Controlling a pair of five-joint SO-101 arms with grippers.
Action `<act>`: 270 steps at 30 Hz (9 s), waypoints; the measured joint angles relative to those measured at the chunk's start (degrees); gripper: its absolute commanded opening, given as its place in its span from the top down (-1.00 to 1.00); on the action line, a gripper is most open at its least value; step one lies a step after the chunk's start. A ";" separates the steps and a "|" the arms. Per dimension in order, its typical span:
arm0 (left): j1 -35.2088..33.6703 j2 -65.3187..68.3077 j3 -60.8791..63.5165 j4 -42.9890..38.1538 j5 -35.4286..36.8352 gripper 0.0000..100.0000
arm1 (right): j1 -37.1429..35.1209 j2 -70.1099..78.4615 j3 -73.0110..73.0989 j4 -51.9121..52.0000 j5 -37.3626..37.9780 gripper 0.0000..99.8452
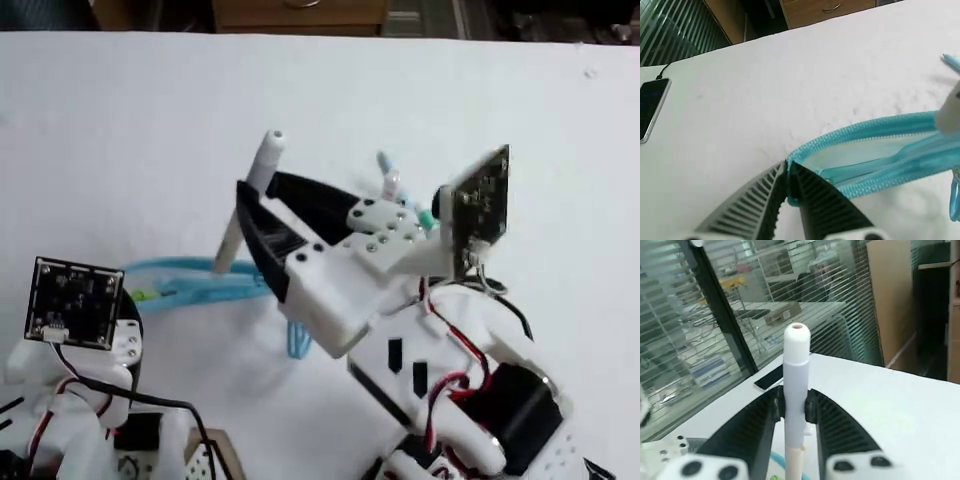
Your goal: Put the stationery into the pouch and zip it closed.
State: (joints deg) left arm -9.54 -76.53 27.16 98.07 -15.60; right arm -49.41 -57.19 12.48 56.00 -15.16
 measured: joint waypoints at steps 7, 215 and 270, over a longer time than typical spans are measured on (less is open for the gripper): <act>0.00 0.00 0.00 0.00 0.00 0.96 | -2.55 0.18 6.95 -2.64 -0.09 0.97; 0.00 0.00 0.00 0.00 -0.09 0.96 | -0.18 -12.13 17.76 -7.91 -5.36 0.97; 0.09 7.12 -2.90 -0.18 -0.09 0.96 | -2.46 0.97 27.43 -23.56 10.11 0.33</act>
State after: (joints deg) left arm -9.45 -69.41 24.26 97.89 -15.69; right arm -51.87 -56.22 39.91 32.44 -5.05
